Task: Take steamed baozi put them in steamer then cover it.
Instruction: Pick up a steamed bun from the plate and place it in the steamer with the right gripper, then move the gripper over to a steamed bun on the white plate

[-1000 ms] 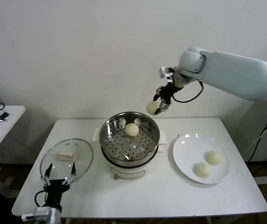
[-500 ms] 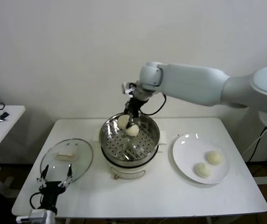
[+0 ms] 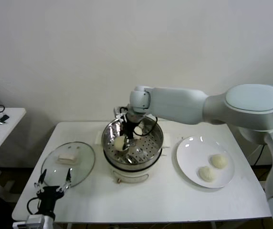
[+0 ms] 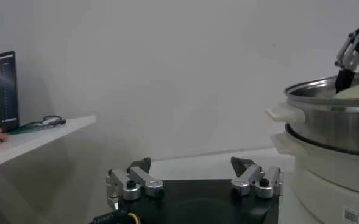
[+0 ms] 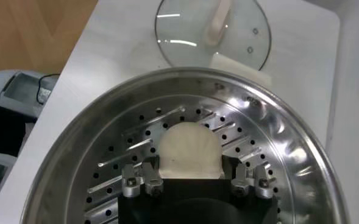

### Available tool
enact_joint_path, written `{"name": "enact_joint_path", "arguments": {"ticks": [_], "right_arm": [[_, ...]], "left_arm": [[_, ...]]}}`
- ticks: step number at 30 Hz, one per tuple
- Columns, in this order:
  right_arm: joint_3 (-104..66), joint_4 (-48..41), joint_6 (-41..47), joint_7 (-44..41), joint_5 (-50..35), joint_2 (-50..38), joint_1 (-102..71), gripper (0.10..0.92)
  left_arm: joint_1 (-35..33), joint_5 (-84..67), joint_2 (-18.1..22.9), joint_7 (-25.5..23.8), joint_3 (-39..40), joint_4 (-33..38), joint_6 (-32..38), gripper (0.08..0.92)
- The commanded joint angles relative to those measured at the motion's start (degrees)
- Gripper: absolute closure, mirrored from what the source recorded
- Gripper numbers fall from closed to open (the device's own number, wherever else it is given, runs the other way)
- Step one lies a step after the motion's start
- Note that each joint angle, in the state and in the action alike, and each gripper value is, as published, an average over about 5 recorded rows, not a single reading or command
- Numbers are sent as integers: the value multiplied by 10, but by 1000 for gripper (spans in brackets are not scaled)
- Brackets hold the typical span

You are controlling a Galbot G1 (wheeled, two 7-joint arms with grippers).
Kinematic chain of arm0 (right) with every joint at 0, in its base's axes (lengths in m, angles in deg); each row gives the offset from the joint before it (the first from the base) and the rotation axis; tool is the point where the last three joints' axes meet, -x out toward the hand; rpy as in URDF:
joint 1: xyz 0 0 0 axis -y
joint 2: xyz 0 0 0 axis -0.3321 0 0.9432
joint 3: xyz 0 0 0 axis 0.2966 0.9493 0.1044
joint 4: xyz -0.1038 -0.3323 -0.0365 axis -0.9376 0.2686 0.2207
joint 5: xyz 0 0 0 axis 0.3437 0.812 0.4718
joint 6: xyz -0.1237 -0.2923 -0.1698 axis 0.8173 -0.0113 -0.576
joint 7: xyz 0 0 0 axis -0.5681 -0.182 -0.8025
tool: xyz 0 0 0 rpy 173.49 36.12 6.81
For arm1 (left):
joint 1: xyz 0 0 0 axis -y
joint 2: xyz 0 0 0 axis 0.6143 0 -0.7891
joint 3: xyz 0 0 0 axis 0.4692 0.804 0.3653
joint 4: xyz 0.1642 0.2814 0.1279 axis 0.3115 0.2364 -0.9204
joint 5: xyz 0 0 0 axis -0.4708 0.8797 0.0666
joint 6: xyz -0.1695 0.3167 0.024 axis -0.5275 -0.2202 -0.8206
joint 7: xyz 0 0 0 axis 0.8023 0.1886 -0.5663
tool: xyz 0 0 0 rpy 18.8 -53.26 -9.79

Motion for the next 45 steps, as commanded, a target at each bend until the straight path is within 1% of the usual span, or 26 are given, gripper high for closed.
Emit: {"name": "enact_joint_path", "arguments": {"ticks": [1,4,7,12,16,20,24,29,35,40,45], "right_arm": [[1,-4,1,4,7,14,-18,320],[-2,-5,1,6,13,12,-19,250],[-6,-1,1,5,15,6,-16,210],[-10,16,-3,-9,16,-17,14,203],[-4,41,-19,-38,25,-56,64,202],[13,79,-36,-61,31,-114,117,203],[29,131,-48,-74,47,-191,158,203],[41,195,-55,-81,96,-289,177,203],[38,235,-61,-91,183,-392,145,203],[13,247,-60,-83,253,-461,69,203],[-40,226,-60,-75,304,-506,-32,203]], "left_arm": [[0,-1,-2,-1,-1,-2,0,177],[2,-1,-3,-1,0,-4,-1,177],[4,-1,-4,-1,0,-5,-1,177],[7,-1,-3,0,2,-8,-3,177],[9,-1,-3,0,2,-8,-4,177],[11,-1,-4,0,2,-8,-5,177],[13,-2,-6,1,2,-8,-7,177],[13,-6,-7,6,3,-8,-9,177],[11,-4,-8,9,1,-8,-9,177],[10,-2,-7,9,0,-9,-9,177],[7,2,-5,9,-1,-10,-9,177]]}}
